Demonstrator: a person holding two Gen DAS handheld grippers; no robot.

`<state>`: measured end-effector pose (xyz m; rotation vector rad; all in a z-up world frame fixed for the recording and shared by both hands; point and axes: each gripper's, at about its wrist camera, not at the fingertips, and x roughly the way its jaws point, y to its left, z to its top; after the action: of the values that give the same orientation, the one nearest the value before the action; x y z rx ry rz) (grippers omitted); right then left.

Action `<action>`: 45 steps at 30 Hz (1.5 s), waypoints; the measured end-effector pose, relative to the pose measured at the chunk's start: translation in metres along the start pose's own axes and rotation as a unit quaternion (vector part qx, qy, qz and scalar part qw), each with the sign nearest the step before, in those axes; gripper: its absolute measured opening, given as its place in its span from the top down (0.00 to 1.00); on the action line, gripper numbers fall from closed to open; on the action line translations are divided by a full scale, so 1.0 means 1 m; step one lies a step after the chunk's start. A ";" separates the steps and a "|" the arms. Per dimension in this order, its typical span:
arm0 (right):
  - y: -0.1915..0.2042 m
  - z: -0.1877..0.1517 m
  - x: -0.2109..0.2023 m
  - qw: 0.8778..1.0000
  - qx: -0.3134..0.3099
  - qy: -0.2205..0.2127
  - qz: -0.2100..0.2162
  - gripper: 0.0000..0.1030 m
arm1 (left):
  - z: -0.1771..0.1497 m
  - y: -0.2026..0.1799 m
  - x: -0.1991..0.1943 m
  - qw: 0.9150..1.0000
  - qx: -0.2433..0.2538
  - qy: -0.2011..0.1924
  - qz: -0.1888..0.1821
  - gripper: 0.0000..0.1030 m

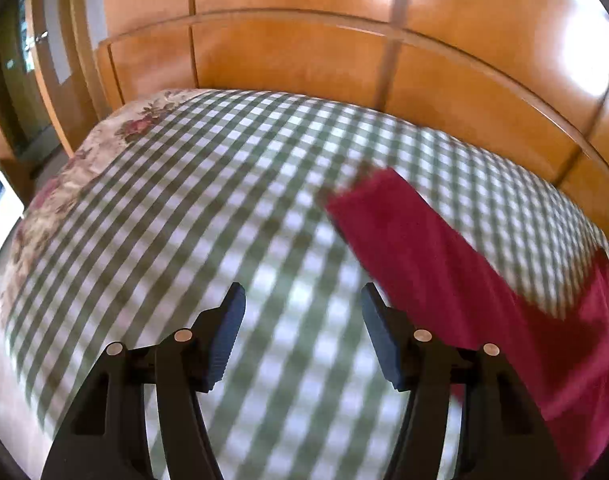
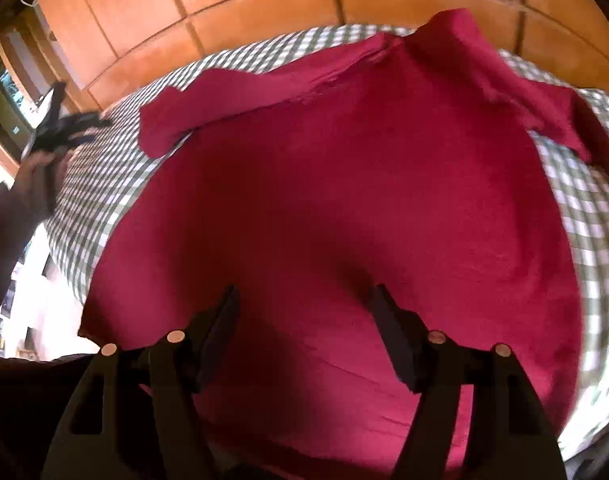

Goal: Fold small clothes
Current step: 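Lay the sweater flat on the bed and open both tools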

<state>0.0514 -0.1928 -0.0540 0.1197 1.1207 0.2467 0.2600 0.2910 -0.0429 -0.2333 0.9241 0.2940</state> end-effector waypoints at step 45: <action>-0.026 0.012 -0.006 0.996 0.056 -0.025 -0.066 0.22 | -0.079 0.021 -0.074 0.991 -0.041 -0.004 -0.130 0.38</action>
<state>0.0634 -0.2191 -0.0496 0.1503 1.0874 0.0627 0.1517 0.2741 -0.0311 -0.4240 0.8627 0.0923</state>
